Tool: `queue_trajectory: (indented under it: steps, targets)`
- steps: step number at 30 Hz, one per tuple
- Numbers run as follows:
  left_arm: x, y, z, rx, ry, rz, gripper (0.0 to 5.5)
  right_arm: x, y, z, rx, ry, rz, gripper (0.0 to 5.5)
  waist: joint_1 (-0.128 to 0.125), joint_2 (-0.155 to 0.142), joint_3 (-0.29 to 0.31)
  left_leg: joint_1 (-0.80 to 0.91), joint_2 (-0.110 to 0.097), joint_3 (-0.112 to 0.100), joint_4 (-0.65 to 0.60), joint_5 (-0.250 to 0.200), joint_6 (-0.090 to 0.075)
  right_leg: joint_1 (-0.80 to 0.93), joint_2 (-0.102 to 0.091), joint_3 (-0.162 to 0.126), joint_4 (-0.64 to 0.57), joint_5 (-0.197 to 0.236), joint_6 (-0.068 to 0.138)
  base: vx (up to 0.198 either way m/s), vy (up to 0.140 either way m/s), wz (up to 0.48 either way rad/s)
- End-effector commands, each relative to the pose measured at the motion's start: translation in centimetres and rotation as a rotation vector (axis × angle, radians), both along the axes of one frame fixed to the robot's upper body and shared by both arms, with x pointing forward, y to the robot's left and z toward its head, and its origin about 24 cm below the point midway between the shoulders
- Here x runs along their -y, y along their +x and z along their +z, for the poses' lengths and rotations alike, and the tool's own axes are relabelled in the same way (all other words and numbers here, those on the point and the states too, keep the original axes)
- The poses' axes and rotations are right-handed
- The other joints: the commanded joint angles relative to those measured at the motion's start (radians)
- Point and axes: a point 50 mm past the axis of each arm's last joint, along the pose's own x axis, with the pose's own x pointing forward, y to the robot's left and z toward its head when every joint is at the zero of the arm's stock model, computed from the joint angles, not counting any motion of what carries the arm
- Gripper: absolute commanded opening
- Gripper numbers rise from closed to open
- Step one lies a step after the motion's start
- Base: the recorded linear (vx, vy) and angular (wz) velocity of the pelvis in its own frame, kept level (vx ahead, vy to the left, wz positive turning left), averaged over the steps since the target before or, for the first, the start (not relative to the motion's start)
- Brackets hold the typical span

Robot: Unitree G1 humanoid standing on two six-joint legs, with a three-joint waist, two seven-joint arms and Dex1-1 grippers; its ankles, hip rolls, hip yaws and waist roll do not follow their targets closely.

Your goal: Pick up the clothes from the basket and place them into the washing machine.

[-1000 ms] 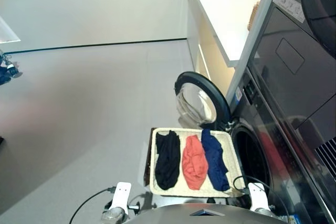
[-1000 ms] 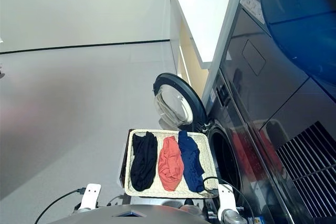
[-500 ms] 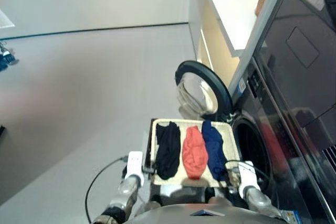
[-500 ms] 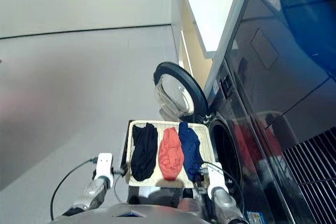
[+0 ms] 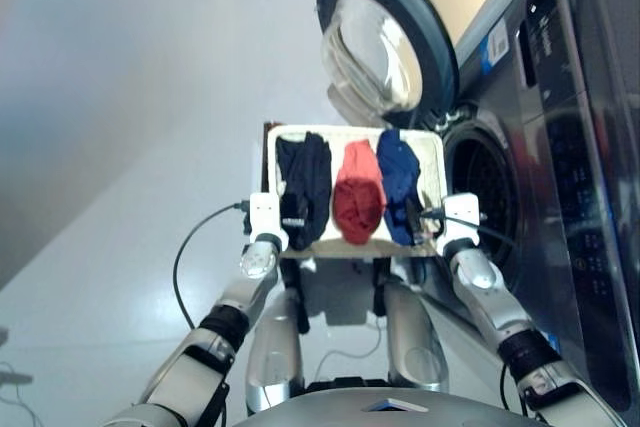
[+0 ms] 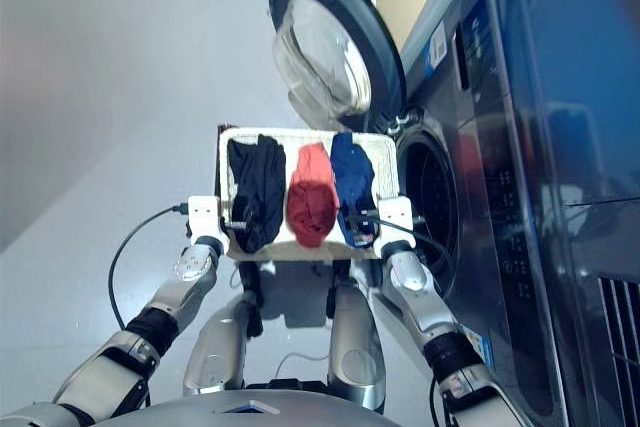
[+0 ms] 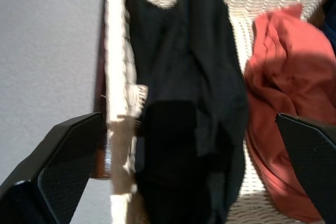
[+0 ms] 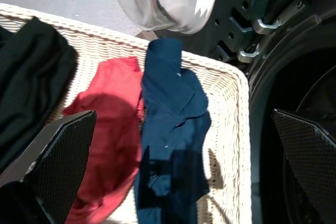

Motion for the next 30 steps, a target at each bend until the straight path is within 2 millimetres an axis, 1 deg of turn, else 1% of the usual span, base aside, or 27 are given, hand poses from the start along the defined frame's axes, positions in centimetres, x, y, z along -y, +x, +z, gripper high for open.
queue_trajectory:
  steps: [1, 3, 6, 10, 12, 17, 20, 23, 26, 30]
  targets:
    - [1.3, 2.0, 3.7, 0.168, 0.009, 0.007, 5.50, -2.0, -0.3, 5.4, 0.277, 0.044, 0.081, 5.50, -0.008, -0.016, -0.009, -0.090, 0.045, -0.045, 0.149, -0.058, -0.010, -0.032, 0.005, 0.031, 0.078, -0.021, 0.069, -0.089, 0.002, -0.008]
    - [1.5, 2.9, 4.9, 0.204, 0.032, 0.022, 5.50, -2.7, -0.1, 7.0, 0.348, 0.052, 0.097, 5.50, -0.017, -0.018, 0.006, -0.135, 0.052, -0.045, 0.180, -0.065, -0.011, -0.083, 0.003, 0.033, 0.114, -0.025, 0.067, -0.084, 0.018, 0.001]
    - [1.7, 4.0, 6.2, 0.227, 0.048, 0.055, 5.50, -3.7, 0.2, 8.3, 0.403, 0.054, 0.120, 5.50, -0.026, -0.022, 0.013, -0.195, 0.060, -0.047, 0.210, -0.071, -0.015, -0.140, -0.001, 0.037, 0.141, -0.026, 0.066, -0.079, 0.010, -0.003]
    - [2.0, 5.0, 8.0, 0.280, 0.068, 0.069, 5.50, -4.8, 0.4, 9.5, 0.451, 0.054, 0.151, 5.50, -0.032, -0.025, 0.019, -0.251, 0.063, -0.050, 0.234, -0.077, -0.016, -0.190, -0.002, 0.038, 0.158, -0.027, 0.067, -0.057, 0.002, -0.009]
    - [2.2, 5.3, 8.7, 0.305, 0.082, 0.067, 5.50, -5.4, 0.5, 10.0, 0.469, 0.053, 0.171, 5.50, -0.034, -0.027, 0.025, -0.274, 0.066, -0.055, 0.242, -0.078, -0.015, -0.216, -0.003, 0.041, 0.167, -0.025, 0.067, 0.000, 0.000, 0.000]
    - [2.2, 6.3, 10.4, 0.333, 0.049, 0.121, 5.50, -6.9, 0.6, 11.2, 0.512, 0.059, 0.224, 5.50, -0.039, -0.033, 0.041, -0.328, 0.067, -0.066, 0.265, -0.081, -0.016, -0.262, -0.005, 0.040, 0.186, -0.027, 0.068, 0.000, 0.000, 0.000]
    - [1.5, 7.1, 10.8, 0.300, 0.001, 0.184, 5.50, -7.4, 0.4, 11.9, 0.537, 0.071, 0.248, 5.50, -0.047, -0.040, 0.051, -0.360, 0.071, -0.069, 0.283, -0.083, -0.018, -0.289, -0.006, 0.042, 0.194, -0.026, 0.068, 0.000, 0.000, 0.000]
    - [0.7, 8.0, 11.4, 0.267, -0.045, 0.253, 5.50, -8.0, 0.1, 12.5, 0.556, 0.087, 0.279, 5.50, -0.055, -0.043, 0.058, -0.392, 0.076, -0.068, 0.299, -0.085, -0.021, -0.320, -0.005, 0.042, 0.207, -0.026, 0.069, 0.000, 0.000, 0.000]
    - [-0.6, 8.6, 11.9, 0.252, -0.019, 0.292, 5.50, -8.1, -0.2, 13.1, 0.579, 0.101, 0.303, 5.50, -0.062, -0.046, 0.059, -0.426, 0.080, -0.072, 0.320, -0.088, -0.022, -0.351, -0.001, 0.047, 0.219, -0.027, 0.068, 0.000, 0.000, 0.000]
    - [-1.5, 9.0, 12.2, 0.219, -0.070, 0.367, 5.50, -8.3, -0.4, 13.5, 0.601, 0.110, 0.313, 5.50, -0.067, -0.048, 0.062, -0.465, 0.091, -0.073, 0.349, -0.097, -0.025, -0.389, 0.001, 0.052, 0.242, -0.033, 0.068, 0.000, 0.000, 0.000]
